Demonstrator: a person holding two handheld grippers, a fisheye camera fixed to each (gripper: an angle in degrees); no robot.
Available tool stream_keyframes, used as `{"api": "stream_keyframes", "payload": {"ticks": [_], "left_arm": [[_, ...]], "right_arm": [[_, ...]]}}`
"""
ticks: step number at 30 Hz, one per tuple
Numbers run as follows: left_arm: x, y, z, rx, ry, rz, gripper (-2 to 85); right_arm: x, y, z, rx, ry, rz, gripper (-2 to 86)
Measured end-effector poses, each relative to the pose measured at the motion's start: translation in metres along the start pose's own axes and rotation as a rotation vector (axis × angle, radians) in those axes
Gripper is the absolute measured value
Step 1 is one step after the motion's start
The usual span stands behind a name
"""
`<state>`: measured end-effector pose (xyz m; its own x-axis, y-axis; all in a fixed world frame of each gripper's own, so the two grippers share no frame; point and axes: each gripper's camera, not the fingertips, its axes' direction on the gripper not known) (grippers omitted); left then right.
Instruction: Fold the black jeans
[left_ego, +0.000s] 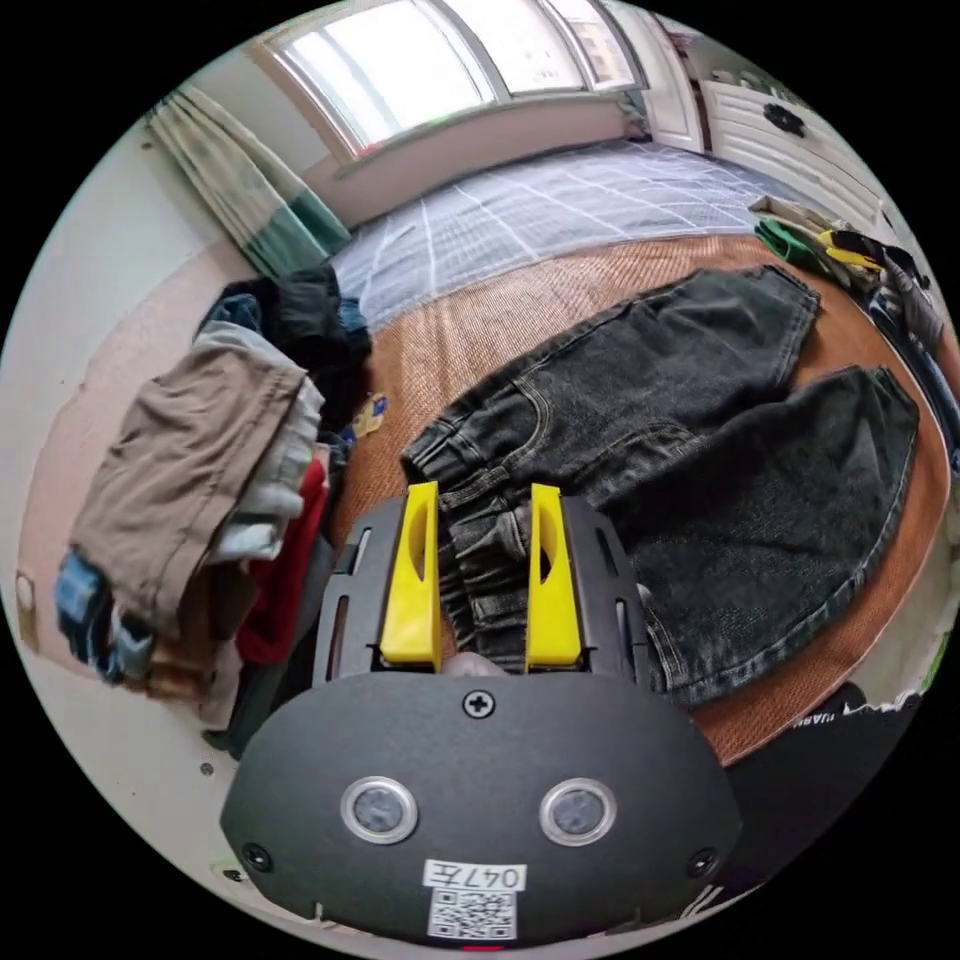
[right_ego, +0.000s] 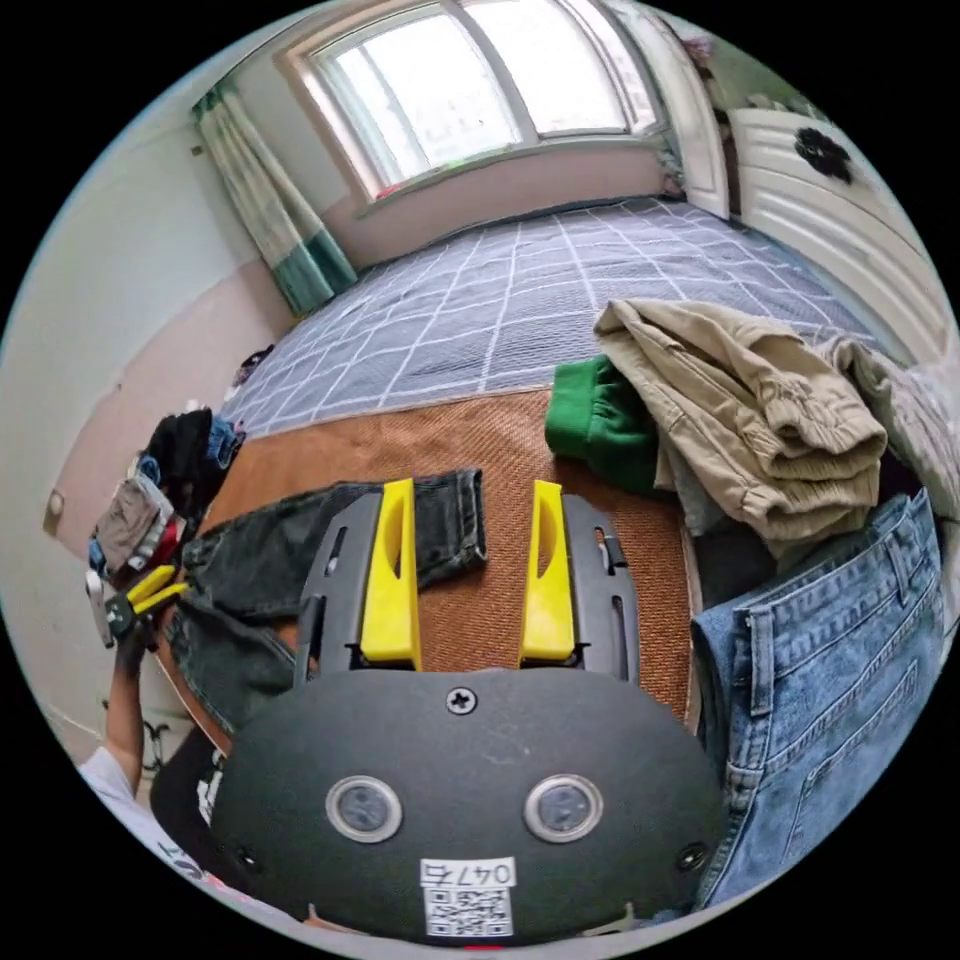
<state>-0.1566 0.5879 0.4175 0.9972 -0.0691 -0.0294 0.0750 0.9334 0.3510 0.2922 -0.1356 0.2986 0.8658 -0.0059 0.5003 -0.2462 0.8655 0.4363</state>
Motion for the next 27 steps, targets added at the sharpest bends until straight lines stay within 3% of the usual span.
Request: {"api": "stream_keyframes", "payload": {"ticks": [3, 7, 11, 14, 18, 19, 21, 22, 24, 27], "left_arm": [[0.014, 0.029, -0.041, -0.029, -0.012, 0.103, 12.9], [0.008, 0.053, -0.053, -0.102, -0.059, 0.151, 13.2], [-0.056, 0.079, -0.041, -0.18, 0.051, 0.025, 13.6], [-0.081, 0.097, -0.088, -0.132, 0.061, -0.008, 13.0], [-0.069, 0.107, -0.111, -0.135, 0.08, 0.086, 11.8], [-0.067, 0.108, -0.106, -0.154, 0.07, 0.09, 11.7], [-0.081, 0.111, -0.1, -0.166, 0.094, 0.035, 11.6], [-0.088, 0.111, -0.104, -0.168, 0.115, 0.013, 11.7], [-0.11, 0.115, -0.122, -0.163, 0.191, -0.055, 11.6], [-0.107, 0.123, -0.164, -0.151, 0.151, -0.04, 11.6]], "right_arm": [[-0.036, 0.019, 0.021, -0.182, -0.106, -0.2, 7.4], [-0.066, 0.041, 0.039, -0.261, -0.041, -0.39, 6.0], [-0.041, 0.062, 0.037, -0.28, 0.289, -0.294, 1.8], [-0.042, 0.098, -0.014, -0.158, 0.165, -0.313, 1.0], [-0.042, 0.156, -0.041, -0.2, -0.109, -0.402, -0.4], [-0.042, 0.163, -0.037, -0.233, -0.104, -0.415, -0.7], [-0.031, 0.185, -0.016, -0.289, 0.104, -0.449, -0.9], [-0.024, 0.189, -0.02, -0.225, 0.089, -0.426, -0.8], [0.01, 0.191, -0.031, -0.153, 0.005, -0.161, -0.8], [0.007, 0.208, -0.056, -0.101, 0.012, -0.087, -0.8]]}}
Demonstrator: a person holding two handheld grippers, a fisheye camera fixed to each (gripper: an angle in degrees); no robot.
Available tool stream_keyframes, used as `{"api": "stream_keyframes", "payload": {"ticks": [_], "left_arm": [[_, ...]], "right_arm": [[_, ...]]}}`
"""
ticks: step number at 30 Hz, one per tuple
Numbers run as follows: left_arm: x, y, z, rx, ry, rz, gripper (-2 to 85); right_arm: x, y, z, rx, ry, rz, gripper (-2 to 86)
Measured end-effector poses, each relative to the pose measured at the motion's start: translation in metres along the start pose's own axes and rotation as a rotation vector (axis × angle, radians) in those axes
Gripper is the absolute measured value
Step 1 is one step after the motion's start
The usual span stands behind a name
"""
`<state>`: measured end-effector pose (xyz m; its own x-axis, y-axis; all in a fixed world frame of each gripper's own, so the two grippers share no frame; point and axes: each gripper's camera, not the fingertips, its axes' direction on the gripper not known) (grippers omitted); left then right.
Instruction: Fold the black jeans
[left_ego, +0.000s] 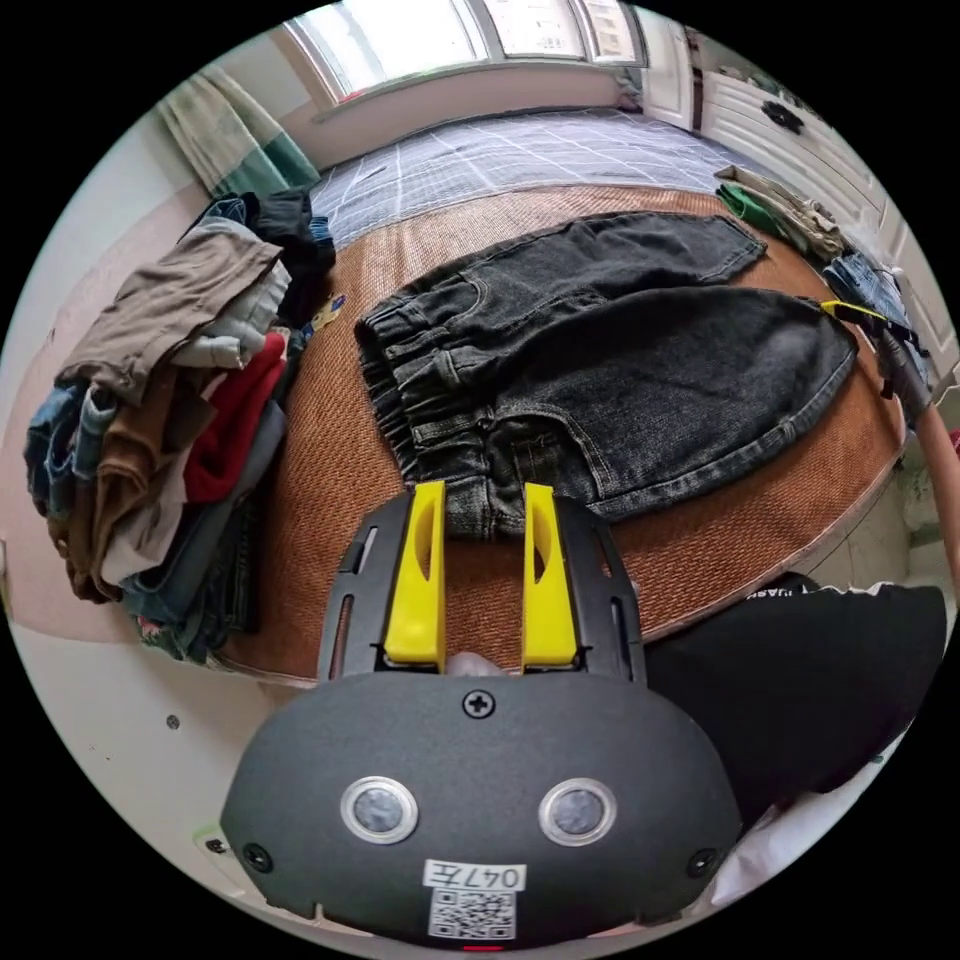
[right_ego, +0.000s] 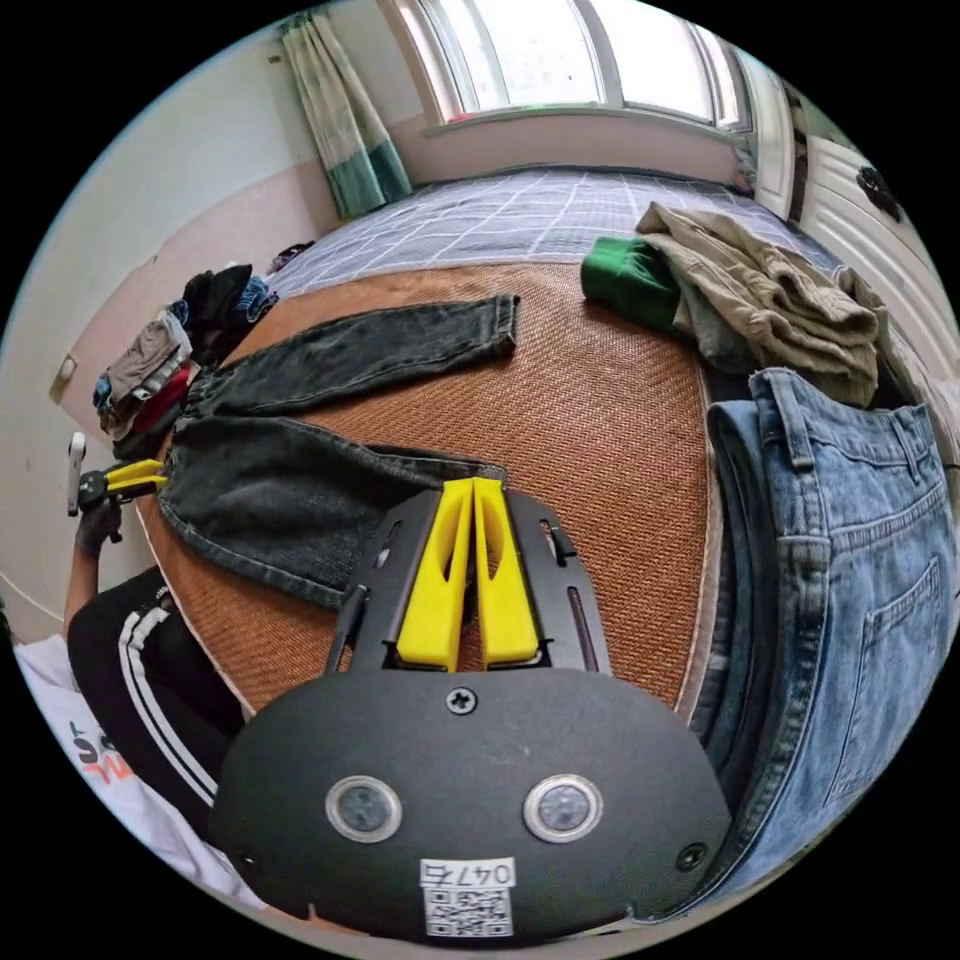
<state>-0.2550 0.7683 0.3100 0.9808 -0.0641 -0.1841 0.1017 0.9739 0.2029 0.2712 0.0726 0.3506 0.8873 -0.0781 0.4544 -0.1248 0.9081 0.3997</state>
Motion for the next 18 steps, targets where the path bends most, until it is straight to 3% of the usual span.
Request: {"api": "stream_keyframes", "payload": {"ticks": [4, 7, 10, 12, 18], "left_arm": [[0.028, 0.012, -0.049, 0.047, 0.004, 0.041, 11.9], [0.048, 0.012, -0.044, -0.011, -0.018, 0.058, 12.1], [0.05, 0.023, -0.107, 0.038, 0.036, -0.008, 13.0], [0.058, 0.06, -0.182, 0.189, 0.065, -0.032, 13.7], [0.171, 0.127, -0.224, 0.245, -0.244, 0.308, 12.9]], "right_arm": [[-0.033, 0.034, -0.029, 0.063, -0.05, -0.118, -0.1], [-0.048, 0.059, -0.008, -0.12, 0.088, -0.203, -0.3], [-0.03, 0.081, -0.028, -0.043, -0.042, -0.098, -0.3], [-0.033, 0.104, -0.063, 0.105, -0.08, -0.103, 0.9], [-0.042, 0.177, -0.098, 0.313, -0.291, -0.125, 2.4]]}}
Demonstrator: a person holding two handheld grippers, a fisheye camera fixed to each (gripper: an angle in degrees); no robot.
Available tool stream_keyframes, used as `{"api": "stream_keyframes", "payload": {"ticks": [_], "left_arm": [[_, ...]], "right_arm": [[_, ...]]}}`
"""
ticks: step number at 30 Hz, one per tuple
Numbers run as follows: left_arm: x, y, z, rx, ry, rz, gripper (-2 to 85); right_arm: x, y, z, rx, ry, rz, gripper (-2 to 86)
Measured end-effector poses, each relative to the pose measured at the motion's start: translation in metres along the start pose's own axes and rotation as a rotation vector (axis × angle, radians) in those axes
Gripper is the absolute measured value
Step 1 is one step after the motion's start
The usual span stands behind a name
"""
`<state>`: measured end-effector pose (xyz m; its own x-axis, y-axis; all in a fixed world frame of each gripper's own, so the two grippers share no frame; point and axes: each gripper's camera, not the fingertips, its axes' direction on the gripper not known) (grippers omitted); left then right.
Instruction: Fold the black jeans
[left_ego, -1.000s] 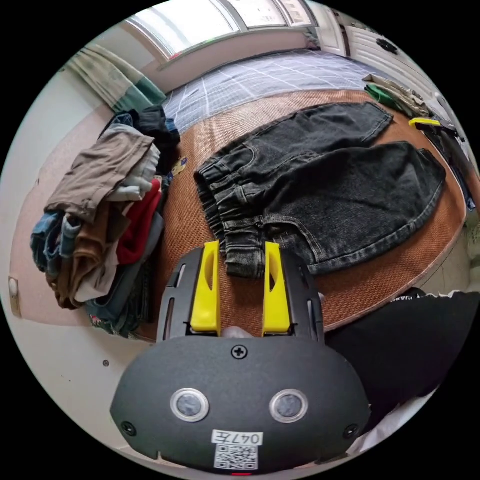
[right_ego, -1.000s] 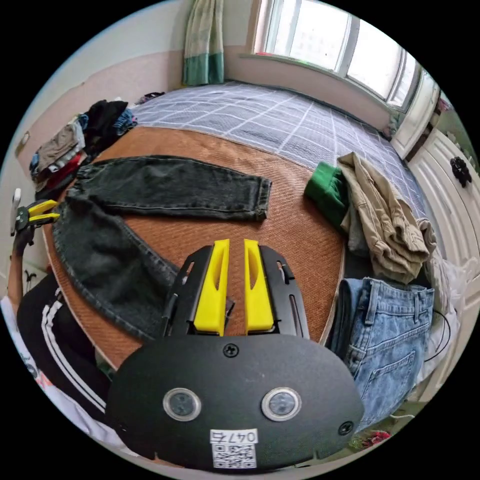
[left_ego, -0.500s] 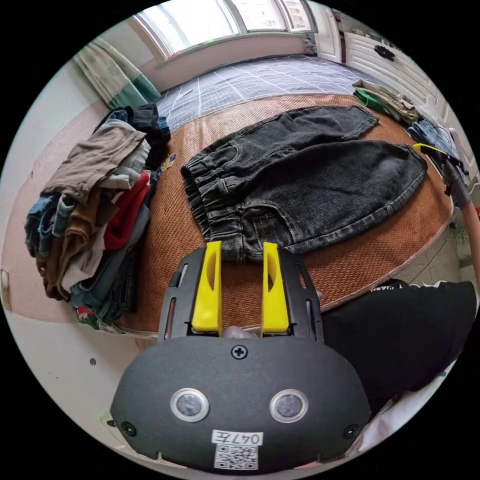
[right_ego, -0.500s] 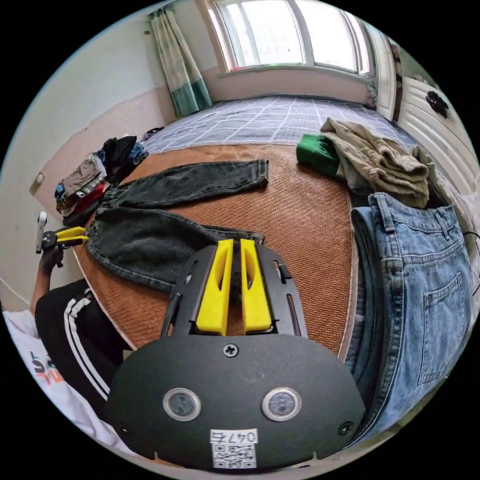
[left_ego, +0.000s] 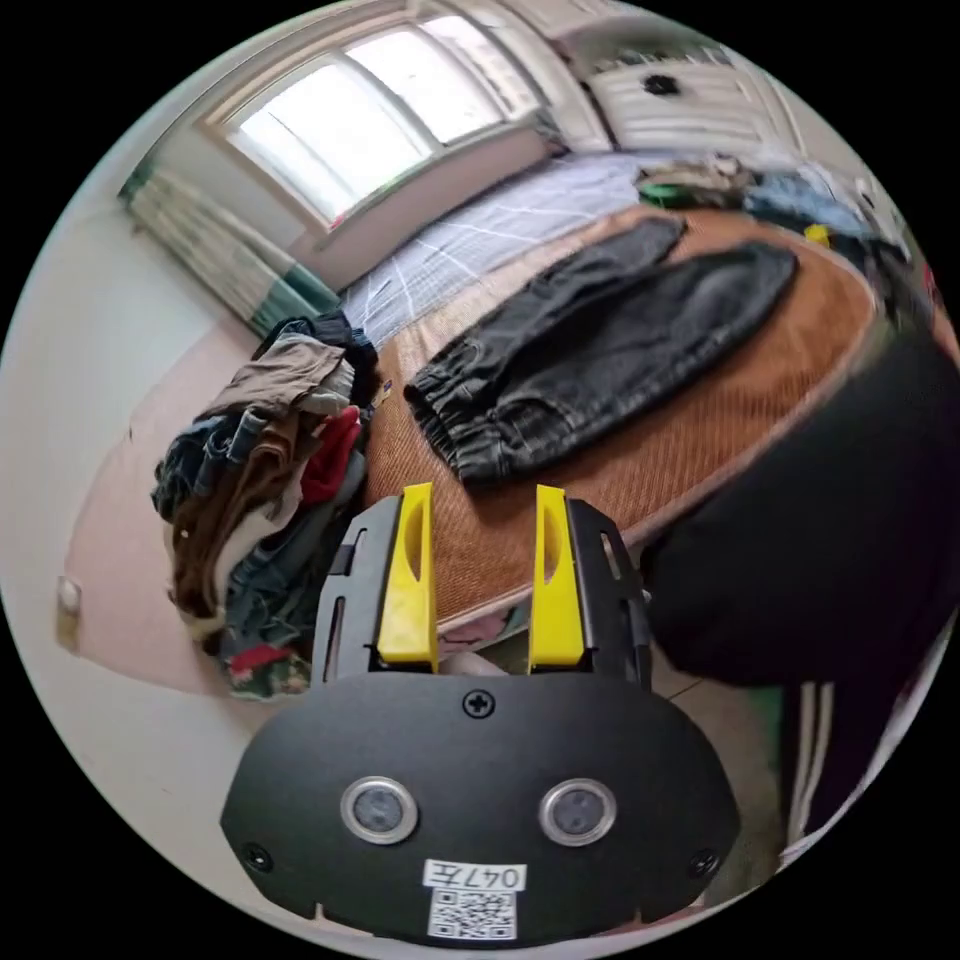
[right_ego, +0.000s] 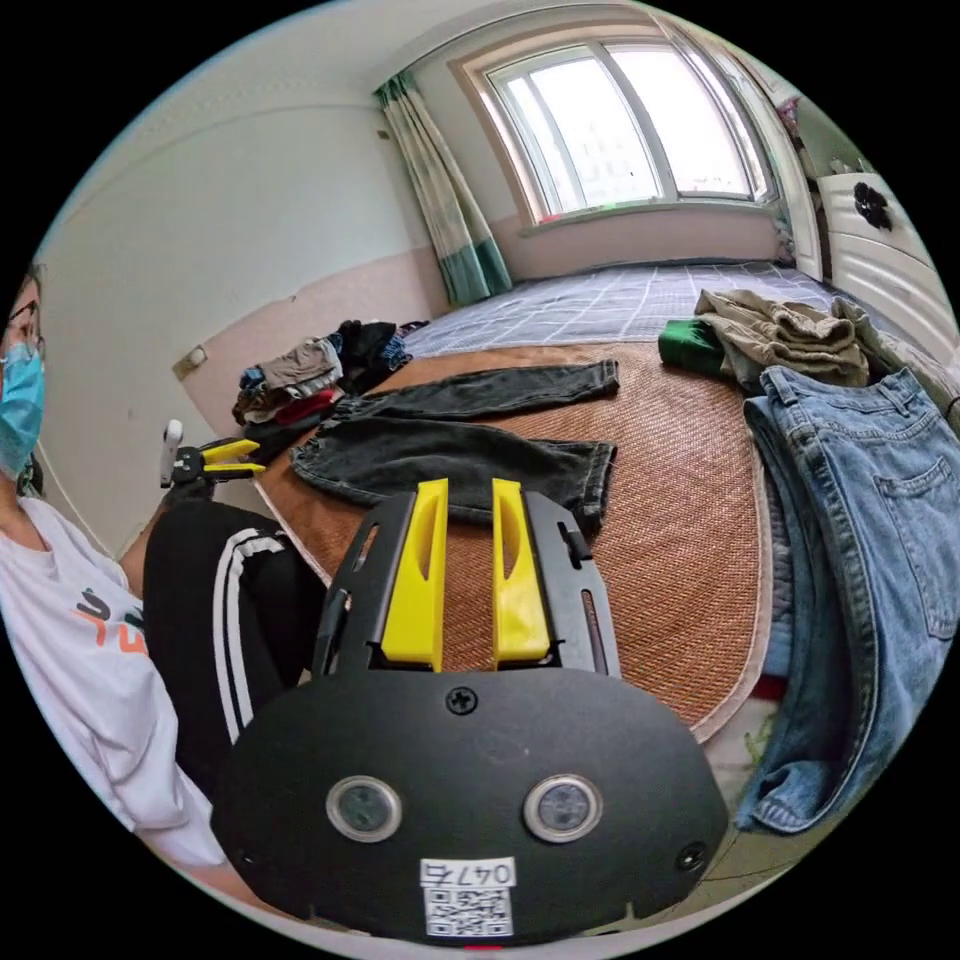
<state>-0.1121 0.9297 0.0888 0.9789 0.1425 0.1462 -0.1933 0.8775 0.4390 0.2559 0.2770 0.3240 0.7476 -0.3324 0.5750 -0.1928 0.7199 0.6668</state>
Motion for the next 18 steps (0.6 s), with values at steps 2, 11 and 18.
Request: {"api": "stream_keyframes", "payload": {"ticks": [2, 11, 18], "left_arm": [[0.022, -0.009, -0.016, 0.085, 0.031, 0.039, 11.3], [0.137, -0.133, 0.014, 0.048, 0.013, 0.398, 11.4], [0.198, -0.169, 0.049, 0.016, 0.031, 0.455, 9.0]], "right_arm": [[-0.01, 0.015, 0.003, -0.013, 0.006, -0.001, 2.4], [-0.063, 0.002, 0.038, -0.165, 0.134, -0.149, 3.2], [-0.077, -0.024, 0.044, -0.246, 0.216, -0.195, 3.7]]}}
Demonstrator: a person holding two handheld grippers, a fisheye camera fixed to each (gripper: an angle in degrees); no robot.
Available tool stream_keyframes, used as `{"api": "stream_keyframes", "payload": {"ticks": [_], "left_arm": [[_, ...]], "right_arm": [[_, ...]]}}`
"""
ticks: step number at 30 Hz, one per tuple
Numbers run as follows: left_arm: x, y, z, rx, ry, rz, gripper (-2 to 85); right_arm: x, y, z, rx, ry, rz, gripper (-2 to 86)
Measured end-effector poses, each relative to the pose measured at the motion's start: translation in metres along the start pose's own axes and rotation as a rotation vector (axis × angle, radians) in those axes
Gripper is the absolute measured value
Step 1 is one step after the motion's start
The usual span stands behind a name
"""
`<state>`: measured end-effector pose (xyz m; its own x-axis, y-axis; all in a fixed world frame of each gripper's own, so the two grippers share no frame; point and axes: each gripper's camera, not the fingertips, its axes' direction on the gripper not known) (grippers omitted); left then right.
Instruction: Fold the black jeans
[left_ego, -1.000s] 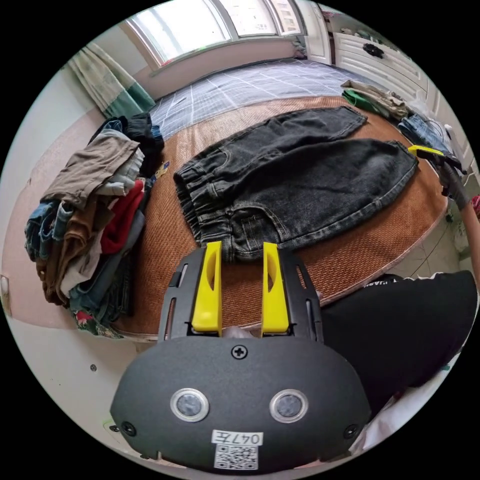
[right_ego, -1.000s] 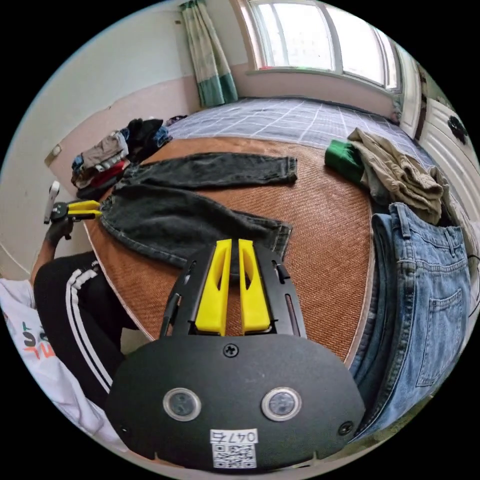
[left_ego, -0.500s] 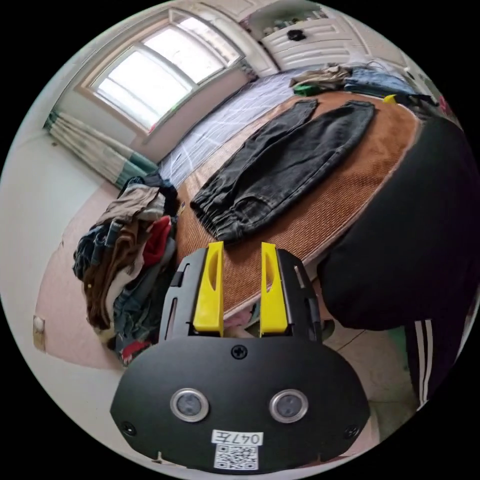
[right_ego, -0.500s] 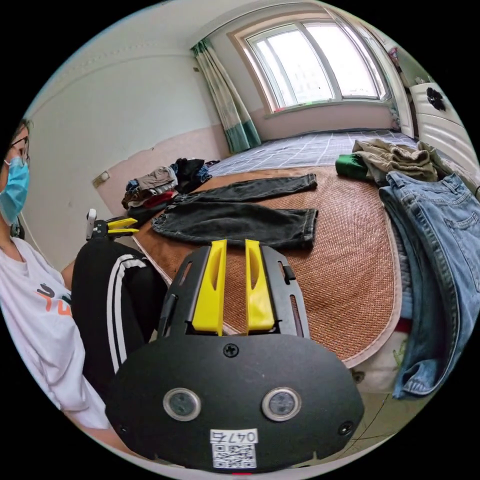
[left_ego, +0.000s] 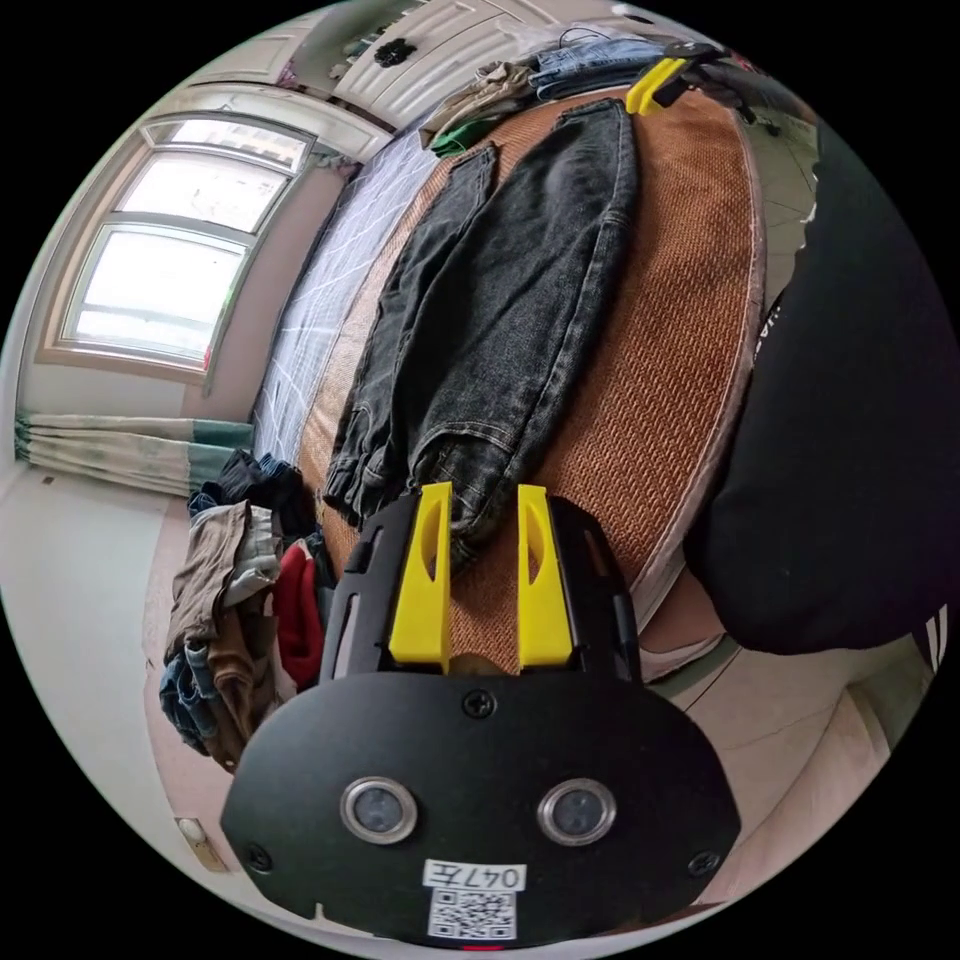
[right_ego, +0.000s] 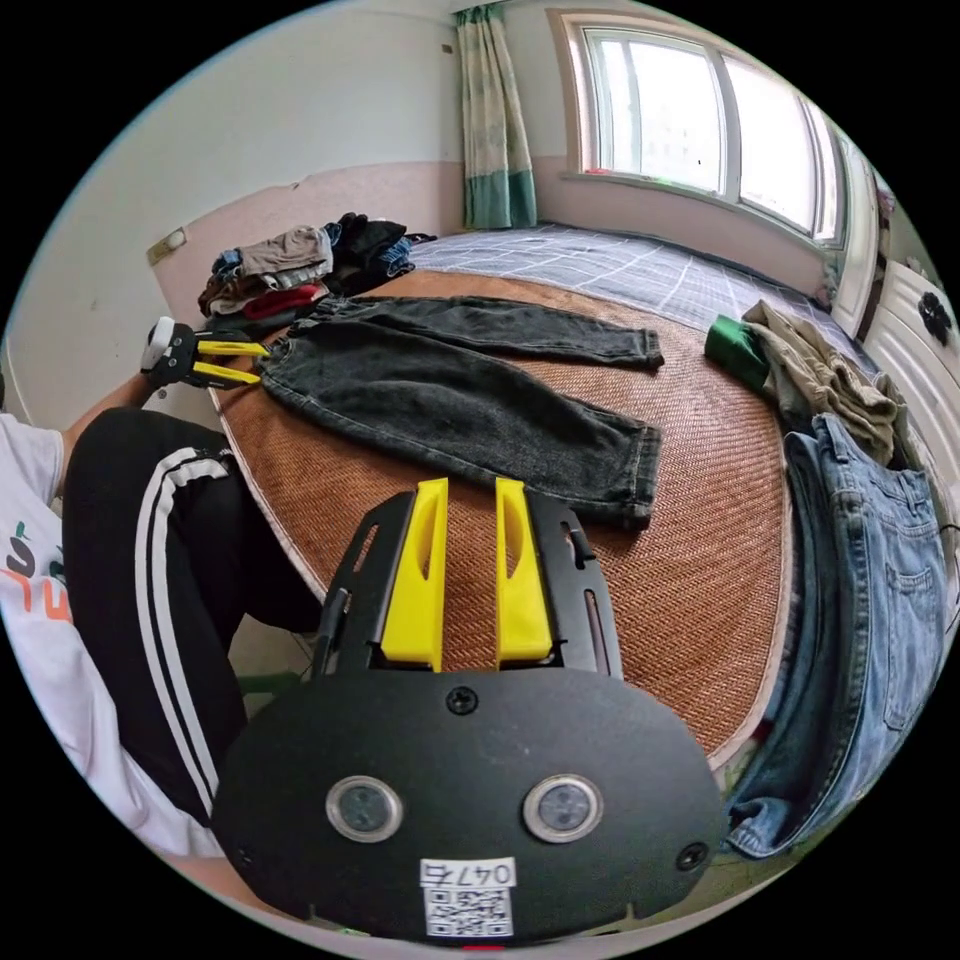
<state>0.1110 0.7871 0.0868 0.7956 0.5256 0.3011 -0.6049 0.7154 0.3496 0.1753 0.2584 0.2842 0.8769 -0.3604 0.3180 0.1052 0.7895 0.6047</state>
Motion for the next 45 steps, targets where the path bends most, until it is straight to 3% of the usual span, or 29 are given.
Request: {"api": "stream_keyframes", "payload": {"ticks": [7, 11, 15, 22, 26, 31, 37, 41, 45], "left_arm": [[0.033, -0.031, 0.049, -0.065, -0.077, 0.023, 5.9], [0.021, -0.02, 0.083, -0.053, -0.005, -0.062, 3.5], [0.004, 0.012, 0.11, -0.005, 0.081, -0.146, 1.8], [0.034, 0.067, 0.141, 0.015, 0.143, -0.13, 0.8], [0.048, 0.118, 0.153, 0.075, 0.309, -0.156, 0.8], [0.002, 0.166, 0.207, 0.154, 0.461, -0.256, 0.9], [-0.129, 0.225, 0.388, 0.139, 0.698, -0.489, 1.0], [-0.22, 0.254, 0.589, 0.012, 0.898, -0.64, 1.1], [-0.261, 0.272, 0.751, -0.124, 0.945, -0.743, 1.2]], "right_arm": [[-0.006, -0.029, 0.001, -0.157, 0.095, -0.123, 5.9], [-0.02, -0.048, 0.011, -0.218, 0.129, -0.281, 4.6], [-0.023, -0.067, 0.005, -0.188, 0.113, -0.298, -0.6], [-0.034, -0.075, -0.032, -0.146, 0.121, -0.274, -1.2], [-0.036, -0.072, -0.08, -0.064, 0.126, -0.225, -1.2], [-0.035, -0.12, -0.113, 0.029, 0.217, -0.214, -1.2], [-0.012, -0.239, -0.086, 0.056, 0.269, -0.195, -1.2], [0.017, -0.327, -0.01, -0.095, 0.253, -0.165, -1.2], [0.037, -0.387, 0.085, -0.275, 0.253, -0.116, -1.2]]}}
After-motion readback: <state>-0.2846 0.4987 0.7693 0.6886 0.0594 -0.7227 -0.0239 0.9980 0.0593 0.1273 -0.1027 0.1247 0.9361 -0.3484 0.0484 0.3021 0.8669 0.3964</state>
